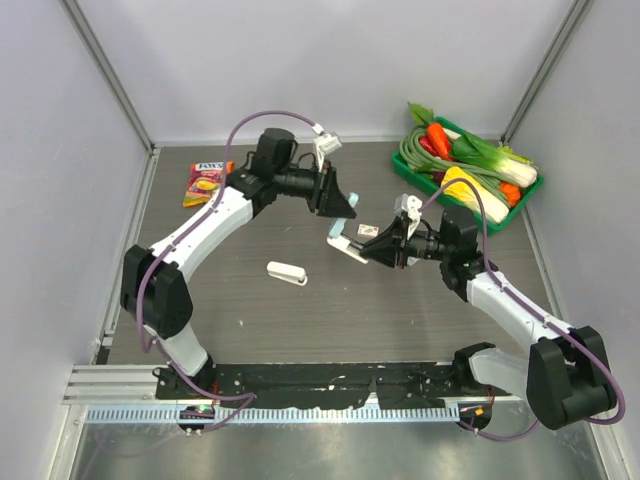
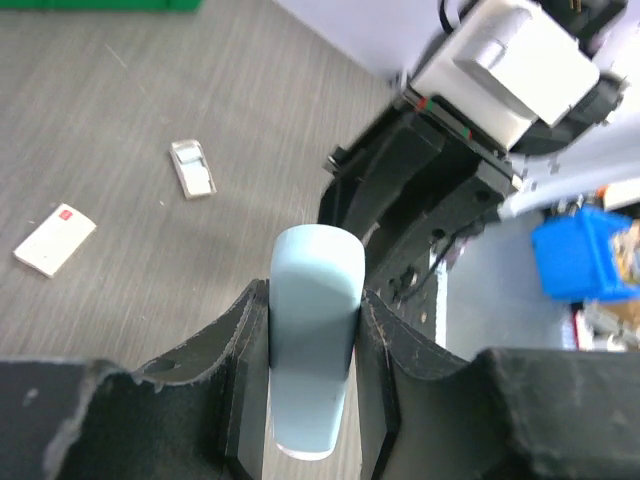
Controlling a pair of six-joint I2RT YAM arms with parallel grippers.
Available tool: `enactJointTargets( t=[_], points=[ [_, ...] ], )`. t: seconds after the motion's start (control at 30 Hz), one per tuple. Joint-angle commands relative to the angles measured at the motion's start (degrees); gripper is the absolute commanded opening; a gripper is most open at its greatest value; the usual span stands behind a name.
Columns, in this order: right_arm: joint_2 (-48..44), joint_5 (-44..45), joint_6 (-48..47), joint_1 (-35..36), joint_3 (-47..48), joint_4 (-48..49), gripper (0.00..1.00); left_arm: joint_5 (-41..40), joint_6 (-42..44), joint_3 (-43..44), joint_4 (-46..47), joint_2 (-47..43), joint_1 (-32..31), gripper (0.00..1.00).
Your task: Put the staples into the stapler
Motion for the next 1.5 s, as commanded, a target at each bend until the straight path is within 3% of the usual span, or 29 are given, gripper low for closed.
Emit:
enactJointTargets(
  t=[0.0, 0.2, 0.37, 0.47, 0.57, 0.7, 0.73, 0.93, 1.2, 1.47],
  points=[
    [-1.10, 2.09, 15.07, 1.11, -2.34, 13.93, 0.01, -8.15, -18.20, -3.03, 23.91, -4.57, 8.73, 0.00],
    [0.22, 4.11, 21.40, 3.83, -2.52, 18.42, 0.01, -11.23, -26.54, -6.81, 32.54, -6.15, 13.13, 0.00],
    [1.27, 4.02, 20.27, 7.00, -2.60, 18.07, 0.01, -13.69, -29.63, -9.27, 35.63, -7.20, 15.24, 0.00],
    [1.28, 4.29, 18.69, 7.17, -2.34, 17.28, 0.01, -9.42, -30.69, -10.85, 40.10, -6.86, 15.69, 0.00],
    [0.31, 4.90, 13.69, 7.17, 0.19, 12.03, 0.02, -4.32, -31.30, -13.30, 45.81, -6.76, 15.42, 0.00],
    [-0.66, 5.87, 7.36, 6.56, 3.72, 1.83, 0.11, -0.69, -31.31, -17.18, 51.52, -7.11, 15.33, 0.00],
    [-0.92, 5.78, 6.48, 6.47, 3.99, 1.11, 0.17, -0.34, -30.87, -18.05, 52.58, -7.20, 15.16, 0.00],
    [-2.06, 4.20, 1.81, 5.51, 6.36, -4.43, 0.35, 1.95, -23.59, -23.33, 50.92, -9.22, 13.49, 0.00],
    [-1.63, 1.83, -2.05, 5.42, 8.56, -9.79, 0.45, 1.42, -6.20, -24.13, 36.09, -12.91, 9.98, 0.00],
    [-2.15, 0.16, -3.02, 3.14, 9.35, -12.42, 0.51, -0.69, 1.39, -25.35, 29.83, -15.81, 8.92, 0.00]
  ],
)
